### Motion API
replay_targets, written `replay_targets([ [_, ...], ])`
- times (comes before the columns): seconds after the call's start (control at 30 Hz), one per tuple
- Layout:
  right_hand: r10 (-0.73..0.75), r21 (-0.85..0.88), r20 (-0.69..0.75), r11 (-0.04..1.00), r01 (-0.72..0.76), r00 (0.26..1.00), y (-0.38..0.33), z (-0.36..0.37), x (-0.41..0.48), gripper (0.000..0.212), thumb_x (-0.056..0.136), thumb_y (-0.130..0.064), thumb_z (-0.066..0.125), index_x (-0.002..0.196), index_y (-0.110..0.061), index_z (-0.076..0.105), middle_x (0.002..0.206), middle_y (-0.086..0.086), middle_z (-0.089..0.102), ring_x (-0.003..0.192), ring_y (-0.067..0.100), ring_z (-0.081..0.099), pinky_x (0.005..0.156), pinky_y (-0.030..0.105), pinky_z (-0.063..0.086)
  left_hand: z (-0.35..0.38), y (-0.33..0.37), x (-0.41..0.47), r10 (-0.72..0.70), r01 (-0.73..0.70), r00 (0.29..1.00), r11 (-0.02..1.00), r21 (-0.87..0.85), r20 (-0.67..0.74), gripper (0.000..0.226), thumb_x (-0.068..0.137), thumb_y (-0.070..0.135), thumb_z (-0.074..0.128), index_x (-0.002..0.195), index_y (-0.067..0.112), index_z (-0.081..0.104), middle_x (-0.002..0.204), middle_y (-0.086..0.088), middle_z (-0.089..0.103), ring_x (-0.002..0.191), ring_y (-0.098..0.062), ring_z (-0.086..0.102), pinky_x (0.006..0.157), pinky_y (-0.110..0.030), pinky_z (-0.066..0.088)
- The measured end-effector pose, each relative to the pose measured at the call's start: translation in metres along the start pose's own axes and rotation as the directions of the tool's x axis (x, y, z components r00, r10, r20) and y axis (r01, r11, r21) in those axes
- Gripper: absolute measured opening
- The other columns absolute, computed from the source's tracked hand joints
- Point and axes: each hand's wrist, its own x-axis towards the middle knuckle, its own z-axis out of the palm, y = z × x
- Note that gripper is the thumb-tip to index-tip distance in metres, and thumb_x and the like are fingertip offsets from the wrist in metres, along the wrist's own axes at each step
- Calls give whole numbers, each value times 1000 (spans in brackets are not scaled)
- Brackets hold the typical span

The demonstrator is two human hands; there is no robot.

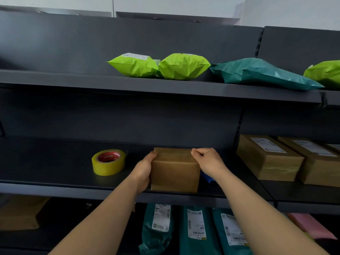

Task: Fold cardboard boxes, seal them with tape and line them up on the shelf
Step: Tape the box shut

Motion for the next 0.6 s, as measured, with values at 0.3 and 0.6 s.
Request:
replay_targets([
  [0.3,-48,74,-73,996,53,996,-33,-10,-11,33,95,-29,59,127,-22,62,135,1,53,120,15,52,100,25,43,-24,34,-19,101,-92,995,965,245,-24,56,92,45,59,142,23,45,139,1,51,130,-24,45,112,-43,30],
  [0.6,-87,389,66,920,54,994,-111,65,-36,27,95,-12,59,121,-18,66,121,-1,63,107,13,60,97,28,49,-116,54,-42,329,-116,906,796,594,-265,28,98,16,49,120,8,64,118,-7,63,108,-25,57,85,-29,39],
])
